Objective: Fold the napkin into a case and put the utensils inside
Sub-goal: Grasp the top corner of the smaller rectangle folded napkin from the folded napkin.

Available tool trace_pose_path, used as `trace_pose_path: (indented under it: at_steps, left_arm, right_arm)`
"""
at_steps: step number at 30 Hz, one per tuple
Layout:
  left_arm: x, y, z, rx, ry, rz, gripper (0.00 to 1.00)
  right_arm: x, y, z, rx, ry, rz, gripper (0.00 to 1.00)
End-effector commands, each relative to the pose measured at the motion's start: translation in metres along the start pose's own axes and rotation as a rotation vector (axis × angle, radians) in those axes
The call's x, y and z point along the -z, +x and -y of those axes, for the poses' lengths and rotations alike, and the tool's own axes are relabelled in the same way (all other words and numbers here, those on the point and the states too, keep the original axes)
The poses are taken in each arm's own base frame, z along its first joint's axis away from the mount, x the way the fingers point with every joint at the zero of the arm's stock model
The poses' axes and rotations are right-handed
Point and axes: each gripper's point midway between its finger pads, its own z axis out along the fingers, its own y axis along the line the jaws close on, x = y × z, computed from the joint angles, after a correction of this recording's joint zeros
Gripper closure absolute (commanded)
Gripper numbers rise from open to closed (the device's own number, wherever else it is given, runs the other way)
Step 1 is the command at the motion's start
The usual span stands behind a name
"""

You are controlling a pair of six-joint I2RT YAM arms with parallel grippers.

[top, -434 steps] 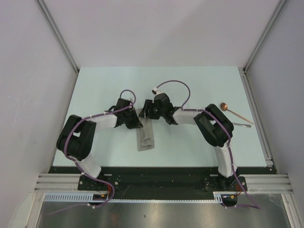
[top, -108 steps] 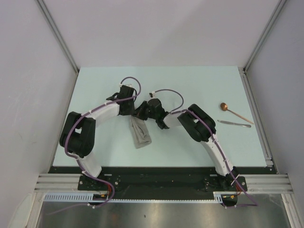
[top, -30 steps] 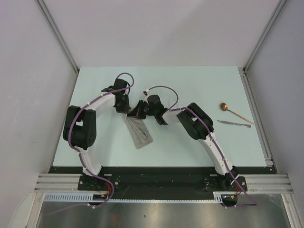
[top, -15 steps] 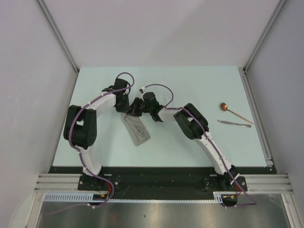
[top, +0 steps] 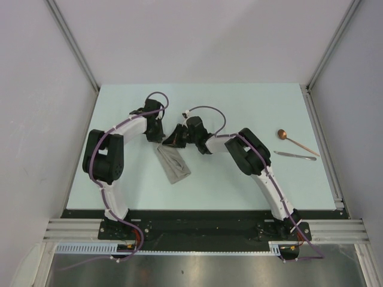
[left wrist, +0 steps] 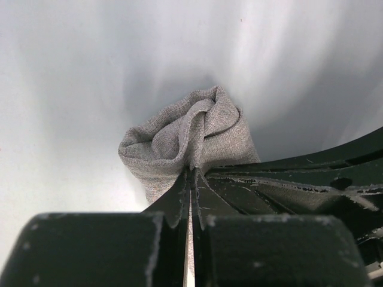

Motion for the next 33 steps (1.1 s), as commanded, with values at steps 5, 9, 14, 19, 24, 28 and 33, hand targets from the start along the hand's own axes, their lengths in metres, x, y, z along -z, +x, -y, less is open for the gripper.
trace_pose_path:
  at_steps: [5,9,14,19,24,28,33]
  left_arm:
    - [0.005,-0.002,0.007,0.017,0.038,0.006,1.0]
    - [0.007,0.0,0.009,0.023,0.049,0.004,1.0]
    - [0.004,0.005,0.009,0.038,0.056,-0.007,1.0]
    - [-0.003,0.009,0.008,0.047,0.052,-0.017,1.0]
    - [-0.003,0.006,0.006,0.054,0.047,-0.009,1.0]
    - [-0.002,0.003,0.002,0.062,0.042,-0.004,1.0]
    - [-0.002,0.001,0.002,0.06,0.049,-0.004,1.0]
  right_arm:
    - [0.019,-0.007,-0.008,0.091,0.042,-0.008,1.0]
    - [0.008,0.012,0.009,0.089,0.081,-0.028,1.0]
    - [-0.017,0.031,0.023,0.089,0.139,-0.051,1.0]
    - [-0.036,0.039,0.027,0.092,0.17,-0.059,1.0]
    - [-0.025,0.039,0.017,0.125,0.154,-0.061,1.0]
    - [-0.006,0.032,-0.004,0.149,0.109,-0.065,1.0]
    - [0.016,0.017,-0.043,0.214,0.062,-0.057,1.0]
